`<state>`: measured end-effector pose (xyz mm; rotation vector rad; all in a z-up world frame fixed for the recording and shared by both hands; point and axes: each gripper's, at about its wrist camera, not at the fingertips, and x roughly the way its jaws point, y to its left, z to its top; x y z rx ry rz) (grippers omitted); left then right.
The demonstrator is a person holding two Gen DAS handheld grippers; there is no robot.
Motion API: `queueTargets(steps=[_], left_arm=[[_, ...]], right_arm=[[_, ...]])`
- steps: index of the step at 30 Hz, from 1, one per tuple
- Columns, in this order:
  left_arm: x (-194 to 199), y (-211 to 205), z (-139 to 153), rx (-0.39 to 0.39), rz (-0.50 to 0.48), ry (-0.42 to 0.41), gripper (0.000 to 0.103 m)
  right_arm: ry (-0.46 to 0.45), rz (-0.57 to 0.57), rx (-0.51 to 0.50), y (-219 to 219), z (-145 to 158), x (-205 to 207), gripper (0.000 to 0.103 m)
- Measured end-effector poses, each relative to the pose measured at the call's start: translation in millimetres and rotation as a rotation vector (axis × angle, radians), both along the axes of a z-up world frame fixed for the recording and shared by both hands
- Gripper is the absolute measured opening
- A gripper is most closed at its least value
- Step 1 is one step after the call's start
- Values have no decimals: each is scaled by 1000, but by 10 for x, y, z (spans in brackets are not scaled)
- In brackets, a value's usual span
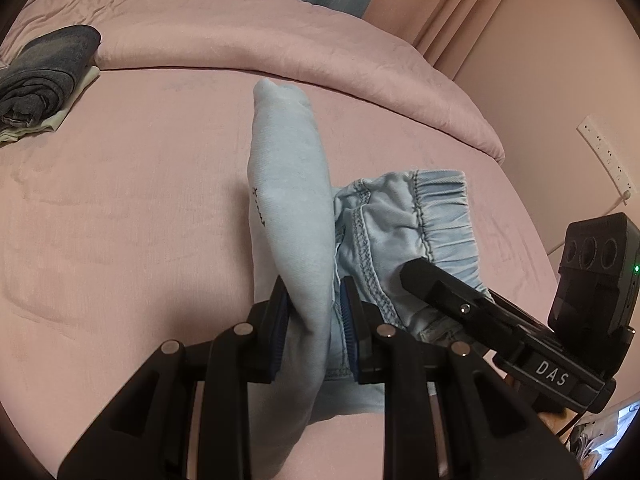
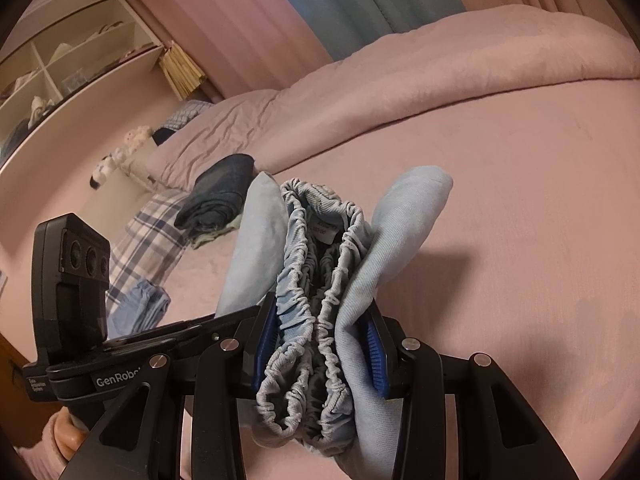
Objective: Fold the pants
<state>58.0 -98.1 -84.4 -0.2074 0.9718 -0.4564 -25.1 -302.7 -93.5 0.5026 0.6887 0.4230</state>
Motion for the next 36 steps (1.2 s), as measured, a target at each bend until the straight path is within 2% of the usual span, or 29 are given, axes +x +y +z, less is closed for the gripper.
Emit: queueTargets(steps=[18,36], left_arm=[[479,249,51,-43,9,-20,22],[1037,281,2,-52,14,-19,22]], right_arm=[[8,35,-72,247,147,443,41],[14,43,-110,299,207,887,42]])
